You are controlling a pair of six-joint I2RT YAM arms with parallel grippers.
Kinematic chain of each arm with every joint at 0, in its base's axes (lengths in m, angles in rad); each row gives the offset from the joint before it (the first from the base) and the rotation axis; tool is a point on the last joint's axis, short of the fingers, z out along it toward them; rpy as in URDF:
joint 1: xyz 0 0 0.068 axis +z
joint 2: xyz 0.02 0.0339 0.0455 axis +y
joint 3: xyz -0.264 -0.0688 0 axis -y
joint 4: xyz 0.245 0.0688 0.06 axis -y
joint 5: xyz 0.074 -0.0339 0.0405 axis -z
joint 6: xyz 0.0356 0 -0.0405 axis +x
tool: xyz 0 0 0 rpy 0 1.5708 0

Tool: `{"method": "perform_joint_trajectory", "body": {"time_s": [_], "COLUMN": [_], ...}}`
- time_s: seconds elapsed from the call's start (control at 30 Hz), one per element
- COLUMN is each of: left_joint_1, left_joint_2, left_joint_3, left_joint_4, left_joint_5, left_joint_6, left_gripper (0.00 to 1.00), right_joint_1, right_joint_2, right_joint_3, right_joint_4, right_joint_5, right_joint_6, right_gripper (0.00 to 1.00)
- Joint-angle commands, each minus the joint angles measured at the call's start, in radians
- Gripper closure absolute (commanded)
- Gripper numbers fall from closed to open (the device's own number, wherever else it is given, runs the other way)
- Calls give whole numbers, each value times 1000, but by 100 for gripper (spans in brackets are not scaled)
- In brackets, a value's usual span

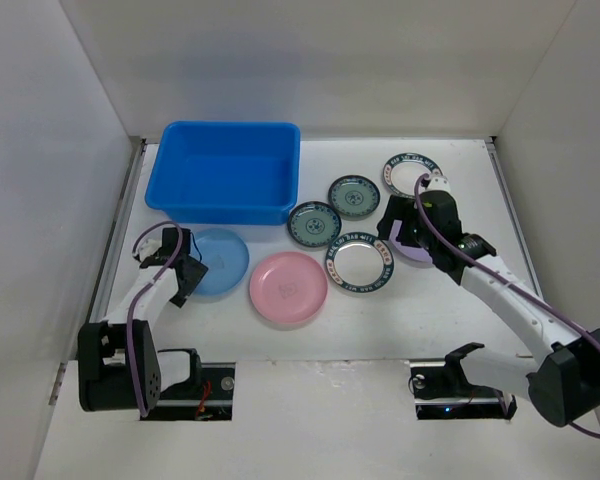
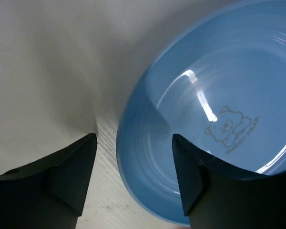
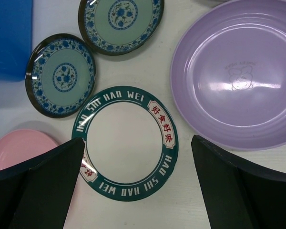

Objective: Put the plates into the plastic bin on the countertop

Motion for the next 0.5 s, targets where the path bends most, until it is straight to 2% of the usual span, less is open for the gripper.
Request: {"method": "perform_joint_trajectory", "body": {"time_s": [0.0,0.1,0.27,0.33,0.47], "left_joint_1": [13,18,35,46,55], "left_joint_2": [23,37,34,9,-142], "left_joint_3": [-20,-24,-34,-27,18], "left_joint_4": [50,52,35,-8,-176], "left_joint_5": [11,13,13,21,8], "left_joint_6": [-48,-61,-75,-82,-88], "left_gripper": [42,55,94,100,100], "right_joint_1": [-11,-19,-23,-23,-20], "right_joint_2": [-34,-36,-24,-15,-4], "right_joint_3": [-6,-7,-4,2,17], "right_joint_4": [56,64,64,64,64], "right_joint_5": [-31,-40,-40,-45,-46], "right_joint_6": [12,18,18,19,19], "right_gripper": [0,0,0,0,0]}}
